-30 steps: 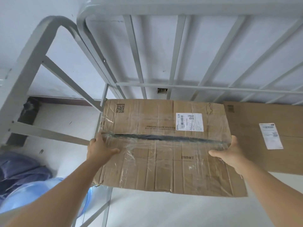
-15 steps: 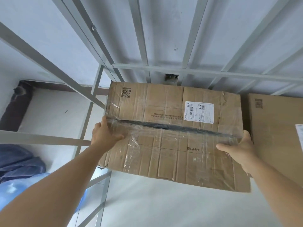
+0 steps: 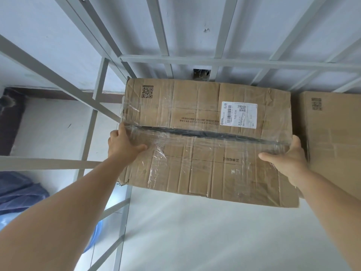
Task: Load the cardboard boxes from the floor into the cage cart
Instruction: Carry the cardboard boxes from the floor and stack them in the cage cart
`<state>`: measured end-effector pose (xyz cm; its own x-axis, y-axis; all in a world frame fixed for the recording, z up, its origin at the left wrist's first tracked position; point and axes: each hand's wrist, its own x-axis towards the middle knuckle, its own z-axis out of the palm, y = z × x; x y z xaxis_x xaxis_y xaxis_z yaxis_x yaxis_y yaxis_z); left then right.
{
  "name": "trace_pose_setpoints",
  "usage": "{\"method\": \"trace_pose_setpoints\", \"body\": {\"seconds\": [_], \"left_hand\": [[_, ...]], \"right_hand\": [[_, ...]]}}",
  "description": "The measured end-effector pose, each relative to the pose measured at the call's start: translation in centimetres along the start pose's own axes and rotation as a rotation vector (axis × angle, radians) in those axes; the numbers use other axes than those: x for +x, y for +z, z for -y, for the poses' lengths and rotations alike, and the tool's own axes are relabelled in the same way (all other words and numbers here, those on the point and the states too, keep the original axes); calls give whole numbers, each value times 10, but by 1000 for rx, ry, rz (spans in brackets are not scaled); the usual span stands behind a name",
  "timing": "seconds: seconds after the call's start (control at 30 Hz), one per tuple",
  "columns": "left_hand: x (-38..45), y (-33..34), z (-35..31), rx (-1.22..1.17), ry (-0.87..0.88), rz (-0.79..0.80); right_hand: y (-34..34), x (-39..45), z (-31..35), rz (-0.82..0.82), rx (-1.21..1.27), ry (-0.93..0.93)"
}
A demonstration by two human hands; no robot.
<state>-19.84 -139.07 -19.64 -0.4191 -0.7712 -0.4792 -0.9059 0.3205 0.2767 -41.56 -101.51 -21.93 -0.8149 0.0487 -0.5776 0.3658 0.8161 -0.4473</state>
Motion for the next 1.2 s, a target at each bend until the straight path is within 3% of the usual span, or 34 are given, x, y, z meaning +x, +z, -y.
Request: {"method": "trace_pose_setpoints", "body": {"seconds": [0.2,0.5,0.8,1.2], "left_hand": [[-14,-4,-12,176,6,4],[-108,-43,-50,325,355,130],[-232,-131,-92,379,567,57],[-393,-182,-109,396,800,-1]], "right_hand": [[-10,-13,15,42,-177,23],[-56,-111,53,53,-541,-300],[-131,-243,68,29,-700,-441],[-207,-381,25,-119,-575,-452]]}}
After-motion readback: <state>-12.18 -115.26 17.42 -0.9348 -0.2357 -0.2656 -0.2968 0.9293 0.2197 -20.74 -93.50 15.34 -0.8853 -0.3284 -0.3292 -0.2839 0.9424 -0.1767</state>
